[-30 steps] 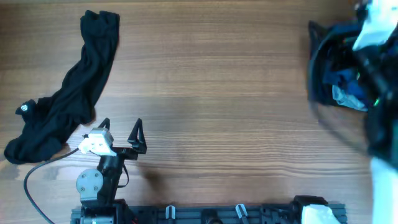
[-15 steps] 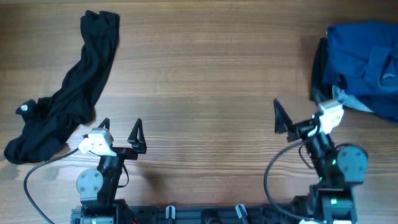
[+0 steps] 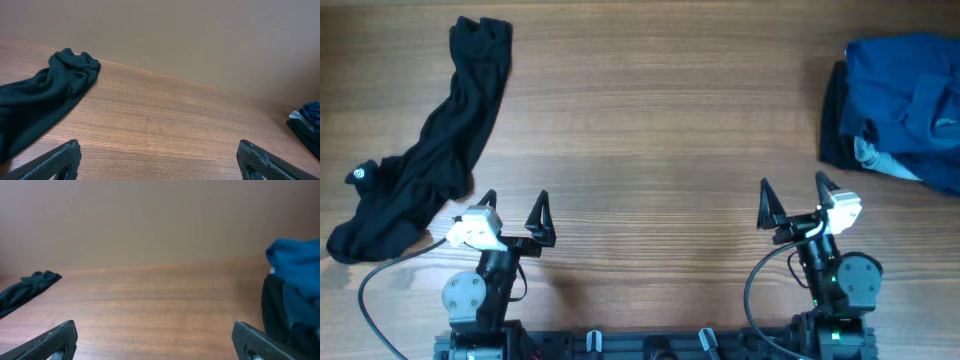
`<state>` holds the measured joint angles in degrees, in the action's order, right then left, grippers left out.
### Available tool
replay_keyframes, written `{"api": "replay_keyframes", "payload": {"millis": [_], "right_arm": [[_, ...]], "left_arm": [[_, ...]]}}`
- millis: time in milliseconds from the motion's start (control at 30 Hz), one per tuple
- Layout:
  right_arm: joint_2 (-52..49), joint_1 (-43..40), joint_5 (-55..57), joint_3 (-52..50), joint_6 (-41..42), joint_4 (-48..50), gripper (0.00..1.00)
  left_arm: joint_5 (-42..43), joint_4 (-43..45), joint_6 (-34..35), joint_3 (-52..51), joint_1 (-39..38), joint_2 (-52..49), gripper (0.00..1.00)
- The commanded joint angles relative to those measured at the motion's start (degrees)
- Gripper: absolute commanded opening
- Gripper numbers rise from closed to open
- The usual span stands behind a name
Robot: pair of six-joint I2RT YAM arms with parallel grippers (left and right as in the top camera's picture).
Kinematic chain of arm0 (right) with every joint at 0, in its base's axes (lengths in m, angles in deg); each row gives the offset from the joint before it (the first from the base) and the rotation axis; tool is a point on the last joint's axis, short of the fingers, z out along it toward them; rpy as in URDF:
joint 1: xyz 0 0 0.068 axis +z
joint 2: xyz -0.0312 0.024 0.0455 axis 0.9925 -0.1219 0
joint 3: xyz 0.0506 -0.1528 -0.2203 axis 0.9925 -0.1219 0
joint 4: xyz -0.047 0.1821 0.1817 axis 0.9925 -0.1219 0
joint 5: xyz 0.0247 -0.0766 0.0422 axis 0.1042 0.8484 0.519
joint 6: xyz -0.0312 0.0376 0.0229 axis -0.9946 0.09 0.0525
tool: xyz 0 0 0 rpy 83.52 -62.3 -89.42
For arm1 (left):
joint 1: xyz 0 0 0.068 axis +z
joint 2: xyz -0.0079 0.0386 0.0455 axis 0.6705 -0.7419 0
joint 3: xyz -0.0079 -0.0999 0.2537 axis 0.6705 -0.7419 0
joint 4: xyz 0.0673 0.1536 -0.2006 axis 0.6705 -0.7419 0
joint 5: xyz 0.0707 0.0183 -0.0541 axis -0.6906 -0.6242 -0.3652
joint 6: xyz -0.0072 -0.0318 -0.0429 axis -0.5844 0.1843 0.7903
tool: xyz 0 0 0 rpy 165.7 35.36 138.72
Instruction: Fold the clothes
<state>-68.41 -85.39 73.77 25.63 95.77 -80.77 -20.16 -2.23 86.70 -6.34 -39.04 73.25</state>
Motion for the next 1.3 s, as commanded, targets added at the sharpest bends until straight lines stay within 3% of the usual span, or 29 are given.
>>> {"api": "replay_keyframes", "payload": {"millis": [0, 300, 1267], "right_arm": [[3.21, 0.24, 1.33, -1.11, 3.98, -2.93, 1.0], [11.52, 0.24, 1.77, -1.09, 3.52, -7.32, 1.0], [11.65, 0.24, 1.77, -1.09, 4.13, -7.26, 1.0]], "left_arm": [[-0.79, -0.17, 0.28, -0.33, -0.07, 0.57, 1.0], [-0.79, -0.17, 0.28, -0.33, -0.07, 0.55, 1.0], [-0.79, -0.17, 0.28, -0.33, -0.07, 0.35, 1.0]]}}
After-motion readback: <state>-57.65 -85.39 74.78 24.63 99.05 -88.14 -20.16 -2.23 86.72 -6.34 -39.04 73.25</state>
